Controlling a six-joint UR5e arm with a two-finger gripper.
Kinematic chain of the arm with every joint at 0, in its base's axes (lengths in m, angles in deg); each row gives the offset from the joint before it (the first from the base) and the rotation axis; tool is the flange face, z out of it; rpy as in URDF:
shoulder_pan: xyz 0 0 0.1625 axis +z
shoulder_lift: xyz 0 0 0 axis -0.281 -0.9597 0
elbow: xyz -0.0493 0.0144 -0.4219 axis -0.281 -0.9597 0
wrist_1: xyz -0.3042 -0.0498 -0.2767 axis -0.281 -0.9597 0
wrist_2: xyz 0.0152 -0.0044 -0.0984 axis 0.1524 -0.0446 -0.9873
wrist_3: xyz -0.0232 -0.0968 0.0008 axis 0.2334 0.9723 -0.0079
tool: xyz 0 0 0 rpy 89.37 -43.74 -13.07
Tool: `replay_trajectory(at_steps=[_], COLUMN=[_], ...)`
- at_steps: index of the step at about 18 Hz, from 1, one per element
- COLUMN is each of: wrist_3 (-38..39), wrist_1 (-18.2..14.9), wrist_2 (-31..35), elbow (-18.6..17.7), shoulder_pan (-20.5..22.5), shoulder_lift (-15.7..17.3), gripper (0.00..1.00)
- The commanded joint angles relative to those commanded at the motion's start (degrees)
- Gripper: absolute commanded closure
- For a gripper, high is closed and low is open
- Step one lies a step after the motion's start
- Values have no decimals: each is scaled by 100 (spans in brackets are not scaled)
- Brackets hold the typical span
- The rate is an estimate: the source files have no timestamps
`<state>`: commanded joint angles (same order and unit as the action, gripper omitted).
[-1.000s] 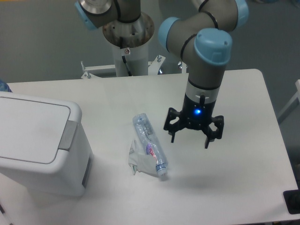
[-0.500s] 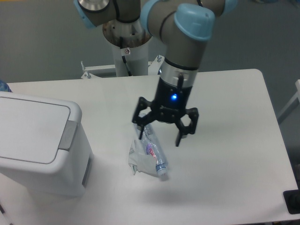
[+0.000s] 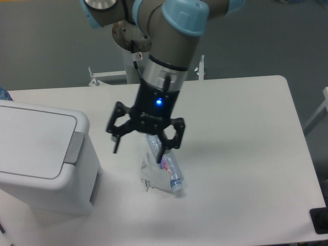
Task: Open the trash can
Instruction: 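Carry the open gripper over the bottle to the trash can lid edge, then push the gripper finger against the lid edge to flip it open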
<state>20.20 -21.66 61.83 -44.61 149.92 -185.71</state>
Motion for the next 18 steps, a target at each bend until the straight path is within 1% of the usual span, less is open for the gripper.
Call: replay_trajectory(at_steps=[4,11,18], wrist_3=[97,159,150], wrist_1=[-26,-53,-53], wrist_2=[61,70,88], elbow=[-123,-176,-396], shoulder_pan=[-202,-211,-211], shoulder_lift=[-96,-141,-44], gripper=[0,0,0])
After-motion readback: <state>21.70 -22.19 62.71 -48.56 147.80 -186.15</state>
